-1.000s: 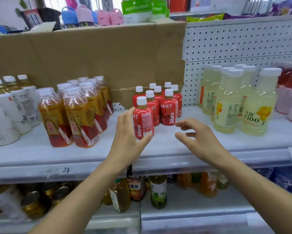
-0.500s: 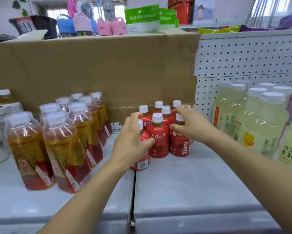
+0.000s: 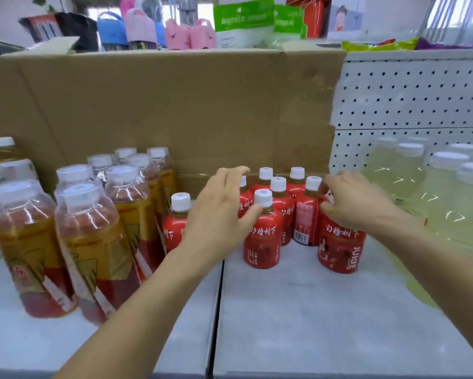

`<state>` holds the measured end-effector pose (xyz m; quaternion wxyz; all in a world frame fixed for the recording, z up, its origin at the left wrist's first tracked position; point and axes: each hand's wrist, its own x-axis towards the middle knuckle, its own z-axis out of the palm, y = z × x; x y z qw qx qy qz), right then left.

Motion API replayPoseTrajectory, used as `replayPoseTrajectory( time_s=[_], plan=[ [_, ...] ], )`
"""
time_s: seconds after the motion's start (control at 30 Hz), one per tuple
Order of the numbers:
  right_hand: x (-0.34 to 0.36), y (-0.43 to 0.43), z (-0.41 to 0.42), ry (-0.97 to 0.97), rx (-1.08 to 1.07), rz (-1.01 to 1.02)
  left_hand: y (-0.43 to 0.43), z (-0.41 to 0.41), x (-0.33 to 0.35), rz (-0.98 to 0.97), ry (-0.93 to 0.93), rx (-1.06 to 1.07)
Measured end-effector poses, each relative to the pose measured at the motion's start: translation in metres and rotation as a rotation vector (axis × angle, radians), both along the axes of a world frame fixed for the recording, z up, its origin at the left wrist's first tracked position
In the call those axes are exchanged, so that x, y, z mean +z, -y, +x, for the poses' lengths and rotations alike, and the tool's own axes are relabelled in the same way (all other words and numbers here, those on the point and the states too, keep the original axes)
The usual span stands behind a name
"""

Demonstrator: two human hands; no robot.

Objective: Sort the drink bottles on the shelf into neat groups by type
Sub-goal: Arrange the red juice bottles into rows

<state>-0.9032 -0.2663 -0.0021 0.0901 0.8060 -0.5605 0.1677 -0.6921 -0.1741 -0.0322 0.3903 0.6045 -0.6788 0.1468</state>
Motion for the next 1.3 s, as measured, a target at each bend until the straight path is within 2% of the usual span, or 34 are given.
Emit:
replayPoseTrajectory(
  time_s=[0.07,0.13,0.23,0.33,0.5,0.7,0.8,0.9,0.97,1.03,1.1,1.2,1.3],
  plan=[
    [-0.002,0.008,0.008,-0.002,0.002,-0.024,0.015,-0.02,0.009,0.217,-0.014,-0.029],
    [-0.001,0.014,0.015,0.009,0.03,-0.059,0.029,-0.029,0.011,0.36,0.164,0.029],
    [0.006,0.028,0.017,-0.011,0.111,0.005,0.039,-0.025,0.012,0.371,0.337,0.056],
    [0.012,0.041,0.016,-0.007,0.17,0.067,0.033,-0.015,0.019,0.423,0.329,0.011],
    [0.021,0.042,0.01,0.039,0.22,0.14,0.01,-0.013,0.038,0.674,0.383,0.01],
    [0.027,0.036,0.0,-0.027,0.146,0.171,0.003,-0.009,0.066,0.898,0.375,0.043],
    [0.029,0.034,-0.005,-0.1,0.099,0.164,0.011,-0.003,0.072,0.897,0.294,0.04],
    [0.032,0.032,-0.006,-0.226,0.024,0.141,0.031,0.002,0.073,0.741,0.127,0.018],
    [0.035,0.031,-0.005,-0.312,-0.05,0.126,0.049,0.006,0.071,0.663,0.116,0.073],
    [0.039,0.033,0.0,-0.361,-0.048,0.082,0.065,0.009,0.068,0.662,0.116,0.116],
    [0.036,0.04,0.009,-0.29,0.103,0.071,0.078,0.01,0.066,0.726,0.118,0.119],
    [0.03,0.042,0.031,-0.11,0.453,0.279,0.091,0.008,0.062,0.791,0.22,0.139],
    [0.024,0.045,0.048,-0.081,0.525,0.299,0.097,0.011,0.061,0.724,0.272,0.148]
  ],
)
